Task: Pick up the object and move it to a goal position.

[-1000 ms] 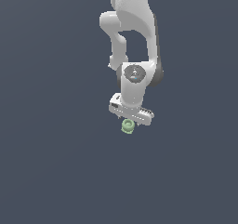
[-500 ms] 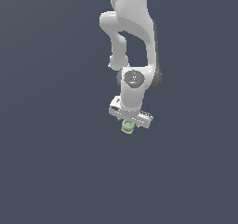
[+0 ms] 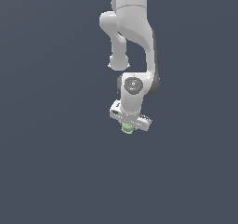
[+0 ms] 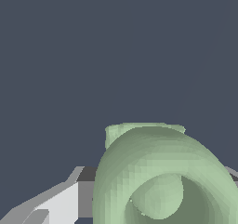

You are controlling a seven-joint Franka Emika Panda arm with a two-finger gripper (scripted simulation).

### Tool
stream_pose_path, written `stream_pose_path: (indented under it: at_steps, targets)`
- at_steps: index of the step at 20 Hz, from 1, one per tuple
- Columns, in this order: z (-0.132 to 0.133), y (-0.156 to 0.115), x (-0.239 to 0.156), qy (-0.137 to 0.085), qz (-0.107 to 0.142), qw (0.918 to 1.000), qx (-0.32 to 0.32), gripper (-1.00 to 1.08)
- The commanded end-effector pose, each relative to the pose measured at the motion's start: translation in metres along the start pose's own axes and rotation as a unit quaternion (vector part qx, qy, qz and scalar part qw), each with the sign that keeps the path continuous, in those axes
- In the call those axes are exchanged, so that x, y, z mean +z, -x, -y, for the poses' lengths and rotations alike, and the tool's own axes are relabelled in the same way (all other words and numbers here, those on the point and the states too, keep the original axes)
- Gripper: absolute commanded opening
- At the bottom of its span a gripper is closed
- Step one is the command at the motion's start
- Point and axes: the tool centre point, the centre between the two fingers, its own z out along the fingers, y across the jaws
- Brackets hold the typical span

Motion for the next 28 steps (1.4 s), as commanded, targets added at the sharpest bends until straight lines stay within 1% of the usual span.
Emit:
stream_pose_path:
  at_steps: [1, 11, 16, 22, 28]
  targets:
    - [0.000, 0.000, 0.001, 0.000, 0.000, 1.0000, 0.000, -1.00]
    - [0.001, 0.000, -0.001, 0.000, 0.000, 1.0000, 0.000, -1.00]
    - [0.007, 0.003, -0.015, 0.000, 0.000, 1.0000, 0.000, -1.00]
    - [0.023, 0.011, -0.054, 0.000, 0.000, 1.0000, 0.000, -1.00]
    - [0.047, 0.022, -0.112, 0.000, 0.000, 1.0000, 0.000, -1.00]
